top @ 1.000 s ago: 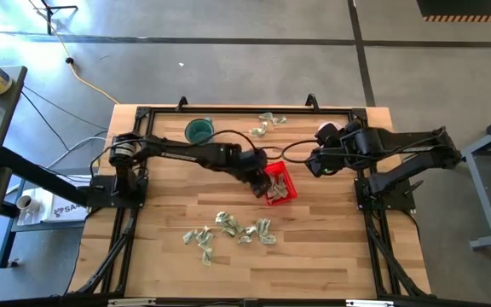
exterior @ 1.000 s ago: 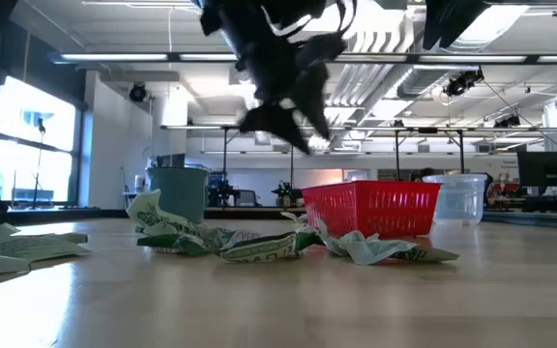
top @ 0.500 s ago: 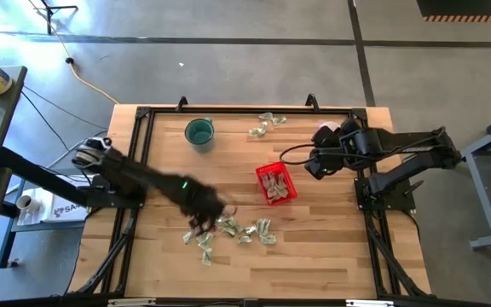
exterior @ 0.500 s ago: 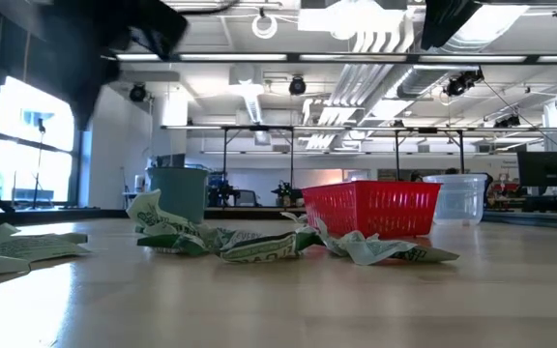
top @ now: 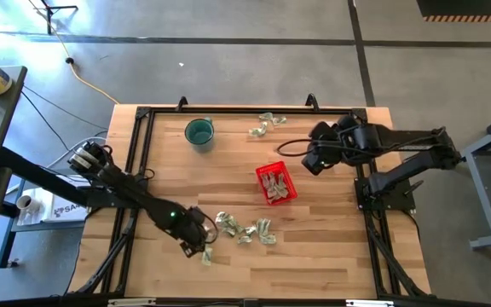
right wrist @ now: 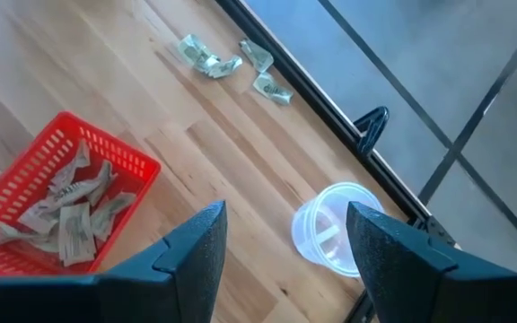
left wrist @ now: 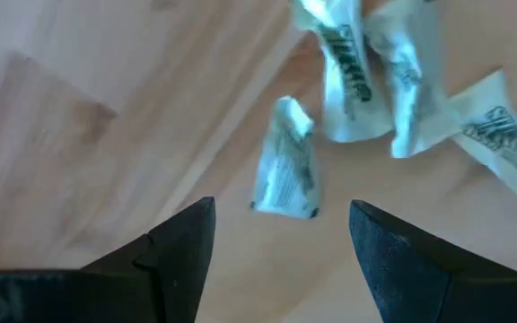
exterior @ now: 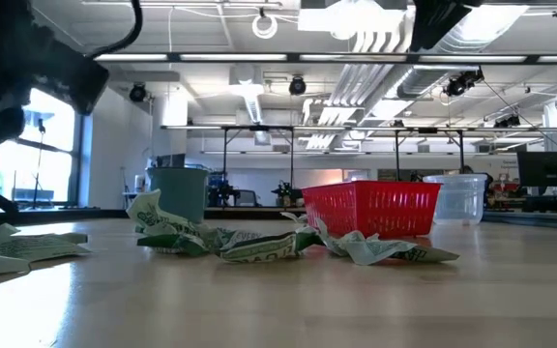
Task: Pick and place items into bin
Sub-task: Put the stevia packet into the orange bin
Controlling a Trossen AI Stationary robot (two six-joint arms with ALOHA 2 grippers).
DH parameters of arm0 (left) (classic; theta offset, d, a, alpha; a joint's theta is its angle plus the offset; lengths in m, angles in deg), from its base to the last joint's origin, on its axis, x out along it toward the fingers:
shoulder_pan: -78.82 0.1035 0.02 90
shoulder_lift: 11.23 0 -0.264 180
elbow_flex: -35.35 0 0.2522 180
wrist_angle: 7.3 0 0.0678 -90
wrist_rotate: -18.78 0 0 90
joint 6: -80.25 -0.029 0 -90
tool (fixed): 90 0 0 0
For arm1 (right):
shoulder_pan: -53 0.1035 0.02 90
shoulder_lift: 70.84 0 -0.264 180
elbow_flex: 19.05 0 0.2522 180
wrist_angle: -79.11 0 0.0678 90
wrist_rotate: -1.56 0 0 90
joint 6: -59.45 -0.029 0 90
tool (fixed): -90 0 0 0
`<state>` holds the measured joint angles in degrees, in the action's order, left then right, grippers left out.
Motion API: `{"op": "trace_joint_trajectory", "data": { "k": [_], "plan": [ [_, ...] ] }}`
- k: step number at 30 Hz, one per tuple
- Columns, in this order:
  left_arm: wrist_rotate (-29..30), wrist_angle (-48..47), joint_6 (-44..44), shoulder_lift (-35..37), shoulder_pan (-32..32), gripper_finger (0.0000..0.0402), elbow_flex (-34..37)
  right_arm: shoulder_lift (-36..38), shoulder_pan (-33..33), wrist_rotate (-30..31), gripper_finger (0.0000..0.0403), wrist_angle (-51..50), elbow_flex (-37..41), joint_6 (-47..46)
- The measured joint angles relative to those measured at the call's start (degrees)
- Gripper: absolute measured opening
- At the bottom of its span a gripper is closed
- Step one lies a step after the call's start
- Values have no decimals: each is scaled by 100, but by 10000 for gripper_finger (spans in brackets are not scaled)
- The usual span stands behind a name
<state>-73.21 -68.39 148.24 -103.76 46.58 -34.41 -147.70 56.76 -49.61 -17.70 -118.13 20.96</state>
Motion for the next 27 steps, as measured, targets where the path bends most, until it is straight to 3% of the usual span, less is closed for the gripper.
{"op": "trace_joint_trajectory", "data": {
  "k": [3, 11, 15, 23, 27],
  "plan": [
    [1, 610, 1, 1, -2, 292, 227, 0, -58, -49, 220, 60, 0, -1],
    [439, 616, 188, 8, -2, 275, 736, 0, -126, -181, 220, 78, 0, -149],
    [606, 679, 192, 29, -4, 220, 868, 0, -126, -181, 220, 79, 0, -202],
    [835, 688, 77, 33, 456, 39, 876, 0, -126, -188, 220, 74, 0, -217],
    [1396, 899, -401, -16, 1019, 38, 666, 0, -126, -225, 220, 6, 0, -219]
  ]
}}
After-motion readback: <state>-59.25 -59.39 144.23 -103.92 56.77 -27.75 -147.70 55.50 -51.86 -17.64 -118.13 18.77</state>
